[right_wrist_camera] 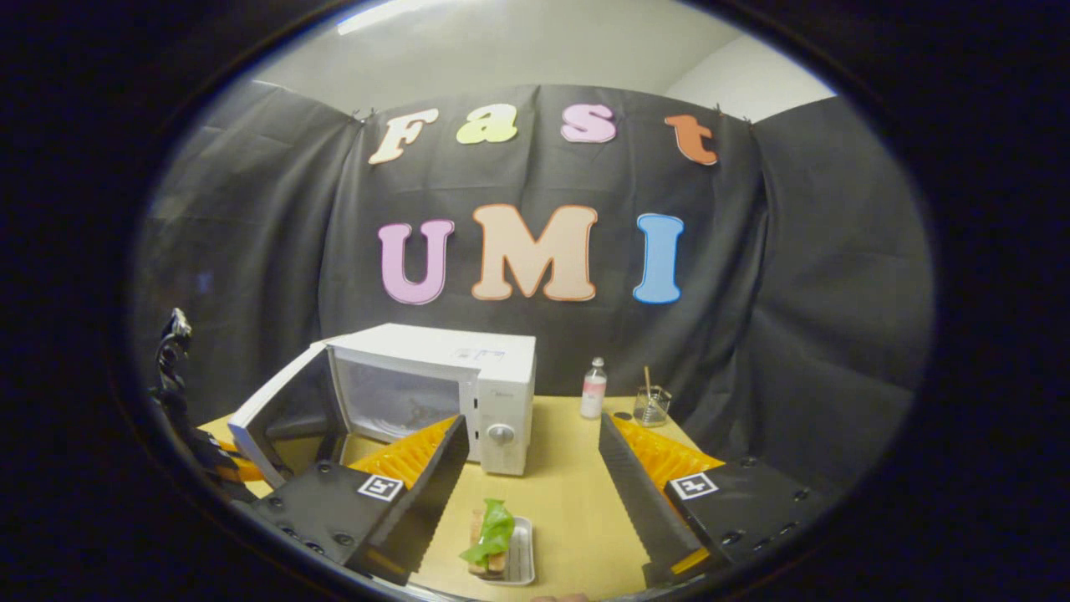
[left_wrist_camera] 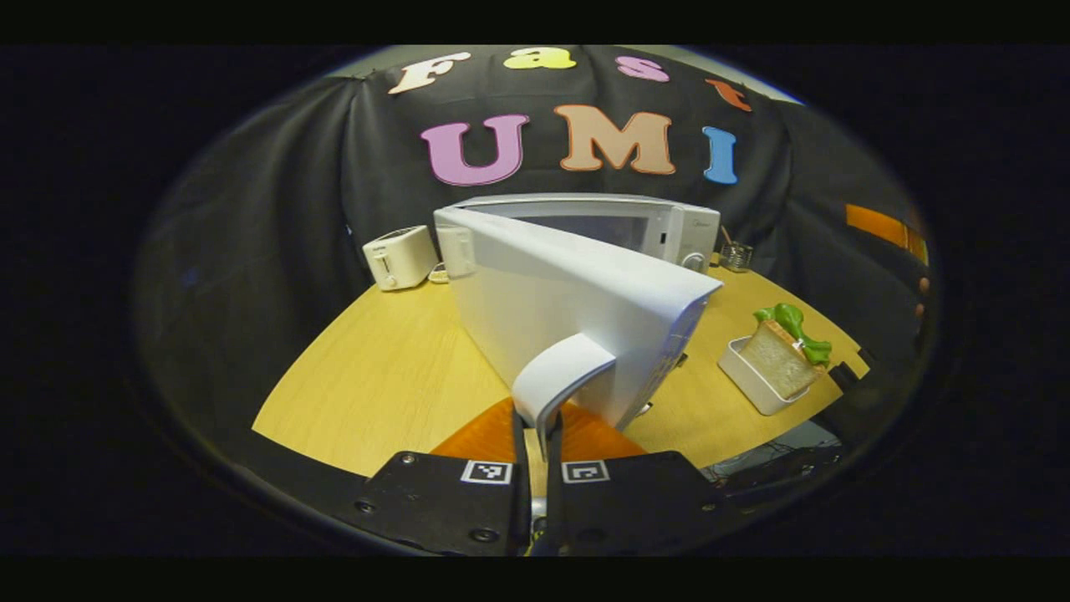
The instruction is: Open the microwave oven with the left hand, put the food in, and close the microwave oven.
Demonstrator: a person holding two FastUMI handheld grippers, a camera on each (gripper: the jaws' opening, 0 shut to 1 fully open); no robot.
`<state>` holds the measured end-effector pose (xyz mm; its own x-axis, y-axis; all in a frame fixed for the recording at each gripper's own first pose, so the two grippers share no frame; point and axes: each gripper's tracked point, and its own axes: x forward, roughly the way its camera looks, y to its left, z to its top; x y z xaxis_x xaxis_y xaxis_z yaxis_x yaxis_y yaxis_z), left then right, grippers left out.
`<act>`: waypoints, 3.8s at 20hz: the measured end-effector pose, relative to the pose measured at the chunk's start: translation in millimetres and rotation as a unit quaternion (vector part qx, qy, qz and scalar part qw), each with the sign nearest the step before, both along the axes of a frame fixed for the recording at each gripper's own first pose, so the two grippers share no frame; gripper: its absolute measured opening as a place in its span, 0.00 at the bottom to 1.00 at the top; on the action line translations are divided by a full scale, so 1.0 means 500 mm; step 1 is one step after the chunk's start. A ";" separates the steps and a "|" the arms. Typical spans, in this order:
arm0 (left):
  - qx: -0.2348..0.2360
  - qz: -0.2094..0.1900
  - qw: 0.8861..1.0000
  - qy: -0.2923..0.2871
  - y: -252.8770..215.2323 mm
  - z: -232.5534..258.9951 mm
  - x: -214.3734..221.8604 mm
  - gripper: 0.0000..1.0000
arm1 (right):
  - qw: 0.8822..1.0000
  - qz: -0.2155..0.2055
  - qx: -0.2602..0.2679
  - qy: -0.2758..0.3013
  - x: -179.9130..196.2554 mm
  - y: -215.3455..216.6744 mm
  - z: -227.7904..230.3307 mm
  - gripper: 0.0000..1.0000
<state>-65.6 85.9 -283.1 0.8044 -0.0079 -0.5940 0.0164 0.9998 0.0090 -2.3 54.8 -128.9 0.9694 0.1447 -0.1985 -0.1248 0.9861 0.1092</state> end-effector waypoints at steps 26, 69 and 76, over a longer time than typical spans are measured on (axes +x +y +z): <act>0.009 0.000 1.000 0.021 0.069 0.026 -0.038 0.99 | 0.999 0.013 0.003 0.049 -0.039 0.026 -0.087 0.97; 0.057 0.057 0.977 -0.197 0.155 0.369 0.031 0.98 | 0.966 0.079 -0.069 0.234 -0.078 0.090 -0.414 0.26; 0.048 0.041 0.974 -0.216 0.146 0.366 0.059 0.94 | 0.975 0.060 -0.081 0.199 -0.029 0.084 -0.329 0.26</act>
<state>-35.9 158.9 -100.2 0.9750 0.1063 -0.1950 -0.0899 0.9918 0.0907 -16.6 96.7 -293.4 0.7886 0.1872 -0.5857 -0.2196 0.9755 0.0161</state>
